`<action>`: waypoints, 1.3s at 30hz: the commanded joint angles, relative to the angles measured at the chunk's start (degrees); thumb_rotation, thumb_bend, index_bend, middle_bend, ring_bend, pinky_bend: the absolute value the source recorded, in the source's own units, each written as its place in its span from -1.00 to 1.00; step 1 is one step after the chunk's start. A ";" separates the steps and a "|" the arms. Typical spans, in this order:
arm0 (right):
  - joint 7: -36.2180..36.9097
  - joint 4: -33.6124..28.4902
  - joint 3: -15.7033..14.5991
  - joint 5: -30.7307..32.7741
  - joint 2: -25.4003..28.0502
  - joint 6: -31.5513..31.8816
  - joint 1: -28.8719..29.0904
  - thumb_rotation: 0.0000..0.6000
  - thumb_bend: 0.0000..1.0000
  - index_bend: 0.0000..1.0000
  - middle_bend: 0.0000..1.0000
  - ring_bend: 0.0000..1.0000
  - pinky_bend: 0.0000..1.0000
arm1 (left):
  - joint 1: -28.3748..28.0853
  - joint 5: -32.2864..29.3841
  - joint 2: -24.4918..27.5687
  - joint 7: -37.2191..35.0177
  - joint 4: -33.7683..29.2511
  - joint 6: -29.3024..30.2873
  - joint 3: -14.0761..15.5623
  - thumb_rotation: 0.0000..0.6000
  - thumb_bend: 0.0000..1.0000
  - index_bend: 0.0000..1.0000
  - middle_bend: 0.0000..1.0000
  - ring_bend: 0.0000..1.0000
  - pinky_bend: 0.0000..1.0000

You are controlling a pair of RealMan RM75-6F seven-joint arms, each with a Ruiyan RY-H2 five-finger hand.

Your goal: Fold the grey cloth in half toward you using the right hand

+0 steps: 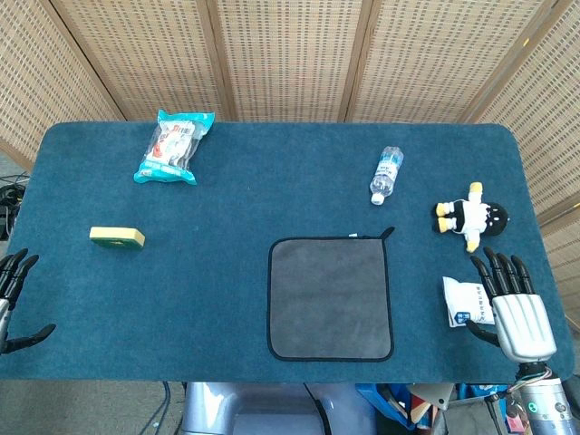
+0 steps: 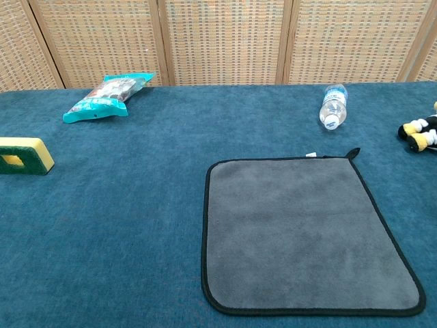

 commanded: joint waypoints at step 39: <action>-17.03 20.29 13.44 41.32 -26.79 -39.68 42.34 1.00 -0.19 -0.30 -1.00 -1.00 -1.00 | -2.90 -8.93 -1.85 1.14 1.33 -6.00 -3.62 1.00 -0.71 -1.00 -1.00 -1.00 -1.00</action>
